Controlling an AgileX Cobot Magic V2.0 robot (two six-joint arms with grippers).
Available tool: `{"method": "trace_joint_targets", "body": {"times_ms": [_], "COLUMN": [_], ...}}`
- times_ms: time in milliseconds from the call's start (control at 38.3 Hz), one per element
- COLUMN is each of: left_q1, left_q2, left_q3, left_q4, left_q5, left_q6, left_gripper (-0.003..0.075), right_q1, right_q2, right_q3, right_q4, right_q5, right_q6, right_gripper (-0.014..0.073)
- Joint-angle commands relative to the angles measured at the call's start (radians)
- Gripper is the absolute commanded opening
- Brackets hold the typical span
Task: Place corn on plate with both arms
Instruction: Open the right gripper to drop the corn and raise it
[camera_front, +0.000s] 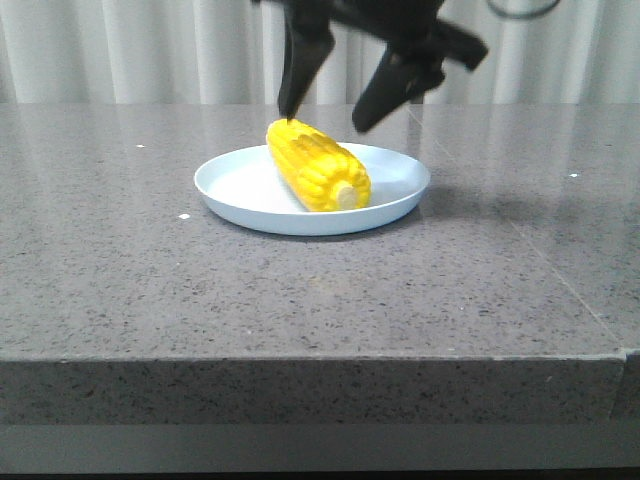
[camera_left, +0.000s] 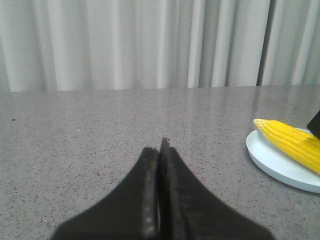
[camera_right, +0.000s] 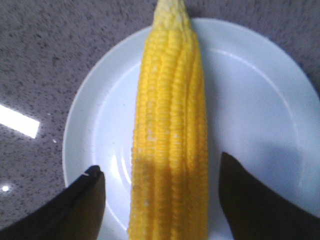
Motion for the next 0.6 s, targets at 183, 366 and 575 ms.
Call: {"method": "trace_joint_targets", "body": {"times_ms": [183,366,575], "left_q1": [0.004,0.004,0.004], "left_q2": [-0.010,-0.010,-0.010], "left_q3": [-0.023,-0.023,-0.023], "left_q4": [-0.002,-0.002,-0.002], "left_q5": [-0.086,-0.086,-0.086], "left_q6": [-0.006,-0.006,-0.006], "left_gripper": [-0.0020,-0.0020,-0.0020], "right_q1": [-0.005,-0.006,-0.056], "right_q2": [-0.098,-0.100,-0.135], "right_q3": [-0.152,-0.181,-0.181], "right_q4": [-0.058,-0.066,-0.111], "right_q5": [0.095,0.113,0.145], "right_q6": [-0.004,-0.004,-0.004], "right_gripper": [0.0185,-0.0070,-0.0120]}}
